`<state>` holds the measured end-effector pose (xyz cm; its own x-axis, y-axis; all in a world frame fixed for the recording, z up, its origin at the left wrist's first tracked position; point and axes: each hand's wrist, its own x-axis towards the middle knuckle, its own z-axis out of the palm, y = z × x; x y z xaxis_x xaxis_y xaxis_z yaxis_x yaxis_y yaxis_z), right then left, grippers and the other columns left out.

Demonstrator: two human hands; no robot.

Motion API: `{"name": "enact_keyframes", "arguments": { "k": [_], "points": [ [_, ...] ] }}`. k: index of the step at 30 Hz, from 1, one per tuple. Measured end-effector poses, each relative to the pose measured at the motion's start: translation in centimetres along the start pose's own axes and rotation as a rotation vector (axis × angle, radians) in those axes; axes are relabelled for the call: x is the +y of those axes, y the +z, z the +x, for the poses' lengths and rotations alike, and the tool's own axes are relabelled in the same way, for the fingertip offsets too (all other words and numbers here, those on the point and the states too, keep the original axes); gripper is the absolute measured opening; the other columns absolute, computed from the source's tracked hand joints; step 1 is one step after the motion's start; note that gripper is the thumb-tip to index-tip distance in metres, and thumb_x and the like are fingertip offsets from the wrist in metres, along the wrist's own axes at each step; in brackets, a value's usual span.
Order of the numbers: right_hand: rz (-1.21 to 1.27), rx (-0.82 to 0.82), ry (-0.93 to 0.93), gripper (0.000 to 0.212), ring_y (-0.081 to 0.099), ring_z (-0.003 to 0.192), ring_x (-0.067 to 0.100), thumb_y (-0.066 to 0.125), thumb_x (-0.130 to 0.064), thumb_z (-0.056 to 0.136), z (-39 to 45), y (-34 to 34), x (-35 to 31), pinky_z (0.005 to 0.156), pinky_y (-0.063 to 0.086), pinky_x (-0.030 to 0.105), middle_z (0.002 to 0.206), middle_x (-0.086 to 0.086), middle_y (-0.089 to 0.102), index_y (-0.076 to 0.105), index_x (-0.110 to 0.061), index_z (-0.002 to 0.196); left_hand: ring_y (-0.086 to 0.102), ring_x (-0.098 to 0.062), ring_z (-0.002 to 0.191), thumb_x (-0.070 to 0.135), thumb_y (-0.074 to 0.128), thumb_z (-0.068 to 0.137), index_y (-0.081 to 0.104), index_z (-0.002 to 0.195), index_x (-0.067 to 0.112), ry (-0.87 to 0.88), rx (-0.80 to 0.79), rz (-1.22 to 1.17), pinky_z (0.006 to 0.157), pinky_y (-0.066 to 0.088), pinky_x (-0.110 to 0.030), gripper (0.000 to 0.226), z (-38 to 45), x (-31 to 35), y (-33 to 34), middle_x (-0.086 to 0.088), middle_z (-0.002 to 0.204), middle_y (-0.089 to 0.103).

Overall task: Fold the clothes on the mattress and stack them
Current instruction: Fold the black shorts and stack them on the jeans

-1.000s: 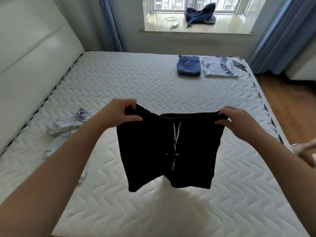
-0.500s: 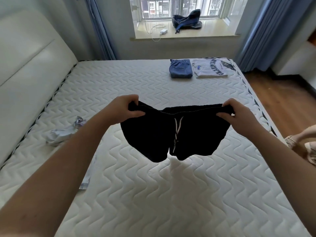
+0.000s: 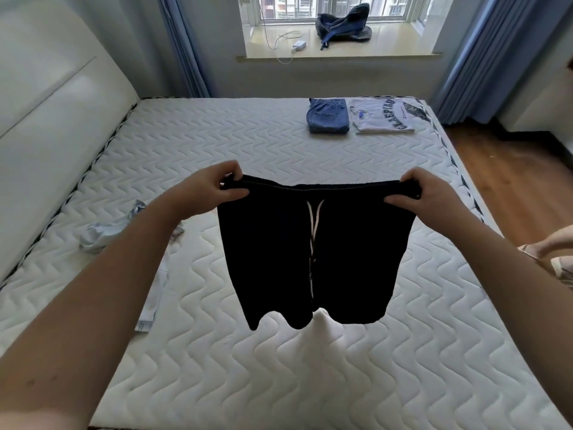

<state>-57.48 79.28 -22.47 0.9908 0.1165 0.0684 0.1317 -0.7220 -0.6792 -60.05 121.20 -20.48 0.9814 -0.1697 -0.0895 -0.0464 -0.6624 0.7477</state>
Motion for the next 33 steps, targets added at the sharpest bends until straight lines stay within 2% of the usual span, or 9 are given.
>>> {"name": "enact_keyframes", "arguments": {
  "k": [3,8,14,18,21,23,26,30,33],
  "points": [
    [0.074,0.076,0.076,0.034,0.054,0.071,0.005,0.077,-0.04,0.08,-0.4,1.0,-0.5,0.06,0.039,0.022,0.079,-0.007,0.057,0.054,-0.019,0.092,0.044,-0.004,0.049,0.034,0.066,0.088,0.051,0.077,0.025,-0.07,0.086,-0.103,0.046,0.036,-0.014,0.021,-0.3,0.9,2.1,0.013,0.055,0.05],
    [0.4,0.049,0.289,0.022,0.063,0.075,0.02,0.073,-0.032,0.083,-1.6,3.3,-1.9,0.065,0.05,0.032,0.086,0.007,0.064,0.057,-0.017,0.089,0.057,-0.013,0.055,0.013,0.065,0.089,0.057,0.078,0.016,-0.282,0.301,-0.628,0.048,0.047,-0.022,0.013,-1.4,3.5,7.8,-0.004,0.067,0.059],
    [0.353,0.001,0.076,0.022,0.056,0.062,-0.003,0.073,-0.032,0.083,-3.9,5.8,-5.8,0.056,0.041,0.008,0.076,-0.014,0.057,0.052,-0.028,0.085,0.049,-0.008,0.054,0.028,0.07,0.084,0.047,0.074,0.025,-0.082,0.429,-0.289,0.056,0.041,-0.025,0.025,-2.6,5.4,12.0,0.008,0.061,0.051],
    [0.456,-0.072,-0.044,0.024,0.06,0.073,-0.001,0.072,-0.024,0.085,-5.2,8.0,-8.1,0.07,0.049,0.018,0.082,-0.017,0.06,0.051,-0.034,0.092,0.046,-0.007,0.057,0.025,0.071,0.085,0.046,0.077,0.021,0.016,0.421,-0.326,0.057,0.039,-0.022,0.027,-2.9,6.6,13.3,0.011,0.062,0.048],
    [0.499,-0.056,-0.052,0.023,0.062,0.082,0.0,0.067,-0.022,0.09,-5.7,9.1,-8.7,0.075,0.05,0.02,0.086,-0.018,0.063,0.053,-0.039,0.098,0.045,-0.001,0.054,0.039,0.064,0.09,0.048,0.079,0.022,-0.004,0.397,-0.348,0.054,0.037,-0.013,0.026,-2.7,7.0,13.7,0.015,0.06,0.05],
    [0.634,-0.116,-0.002,0.023,0.065,0.094,0.003,0.055,-0.019,0.097,-5.9,9.5,-8.7,0.082,0.053,0.021,0.097,-0.016,0.066,0.056,-0.039,0.11,0.045,0.002,0.054,0.052,0.057,0.091,0.05,0.081,0.022,-0.04,0.375,-0.375,0.054,0.038,-0.012,0.033,-2.5,6.9,13.7,0.016,0.06,0.05],
    [0.834,-0.192,0.069,0.035,0.065,0.104,0.009,0.034,-0.007,0.102,-6.1,9.7,-8.5,0.087,0.051,0.02,0.115,0.002,0.065,0.055,-0.027,0.123,0.049,0.005,0.058,0.063,0.06,0.084,0.048,0.087,0.025,-0.066,0.329,-0.392,0.056,0.04,-0.009,0.04,-2.3,6.3,13.4,0.013,0.07,0.051],
    [0.933,-0.245,0.119,0.045,0.066,0.108,0.011,0.028,0.006,0.098,-5.8,9.6,-8.1,0.091,0.051,0.019,0.117,0.007,0.067,0.062,-0.017,0.114,0.057,0.005,0.075,0.049,0.08,0.068,0.042,0.098,0.032,-0.072,0.244,-0.38,0.068,0.047,-0.013,0.051,-1.9,5.3,13.5,0.009,0.089,0.056],
    [0.959,-0.311,0.132,0.045,0.065,0.112,0.014,0.027,0.007,0.096,-5.6,9.2,-7.2,0.099,0.049,0.024,0.114,0.007,0.071,0.063,-0.012,0.117,0.055,-0.001,0.074,0.027,0.08,0.074,0.041,0.102,0.026,-0.025,0.243,-0.29,0.064,0.044,-0.011,0.048,-1.4,4.9,13.4,0.009,0.086,0.054]
  ]
}}
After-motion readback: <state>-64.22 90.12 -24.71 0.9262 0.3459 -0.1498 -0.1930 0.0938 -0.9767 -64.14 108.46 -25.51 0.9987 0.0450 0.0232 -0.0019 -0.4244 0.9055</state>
